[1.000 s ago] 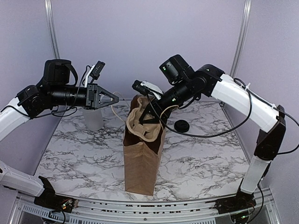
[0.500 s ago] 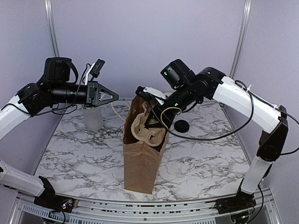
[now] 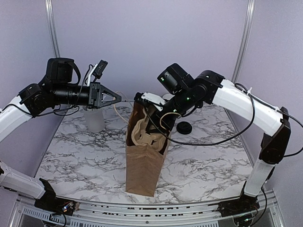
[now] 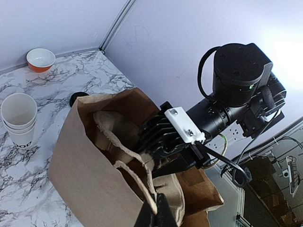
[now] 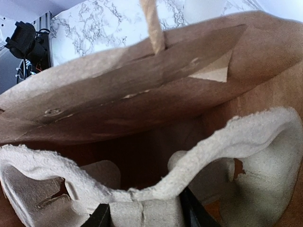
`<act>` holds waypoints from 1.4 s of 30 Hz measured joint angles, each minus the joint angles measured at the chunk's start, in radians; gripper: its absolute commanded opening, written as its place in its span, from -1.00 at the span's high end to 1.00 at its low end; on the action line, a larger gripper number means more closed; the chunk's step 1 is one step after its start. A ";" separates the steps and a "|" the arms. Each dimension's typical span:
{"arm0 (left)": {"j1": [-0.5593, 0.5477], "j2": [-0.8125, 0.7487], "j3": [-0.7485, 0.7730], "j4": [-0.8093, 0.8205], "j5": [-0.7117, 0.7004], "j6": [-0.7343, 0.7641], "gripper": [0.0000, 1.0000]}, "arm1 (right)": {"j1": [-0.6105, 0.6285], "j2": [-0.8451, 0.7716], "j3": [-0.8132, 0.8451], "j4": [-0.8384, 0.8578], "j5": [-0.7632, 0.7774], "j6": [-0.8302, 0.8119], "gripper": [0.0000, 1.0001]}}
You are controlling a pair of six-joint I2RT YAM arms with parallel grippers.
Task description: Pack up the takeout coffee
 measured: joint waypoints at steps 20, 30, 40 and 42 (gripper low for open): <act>0.000 0.002 0.000 0.000 0.007 -0.008 1.00 | 0.050 0.046 0.010 -0.009 0.115 -0.003 0.09; 0.000 0.002 0.000 0.000 0.007 -0.008 1.00 | 0.051 0.047 0.010 -0.017 0.143 -0.003 0.02; 0.000 0.002 0.000 -0.002 0.005 -0.006 1.00 | 0.054 0.047 0.010 -0.039 0.180 0.001 0.20; 0.000 0.002 0.000 -0.004 0.005 -0.006 1.00 | 0.061 0.047 0.010 -0.042 0.193 0.001 0.17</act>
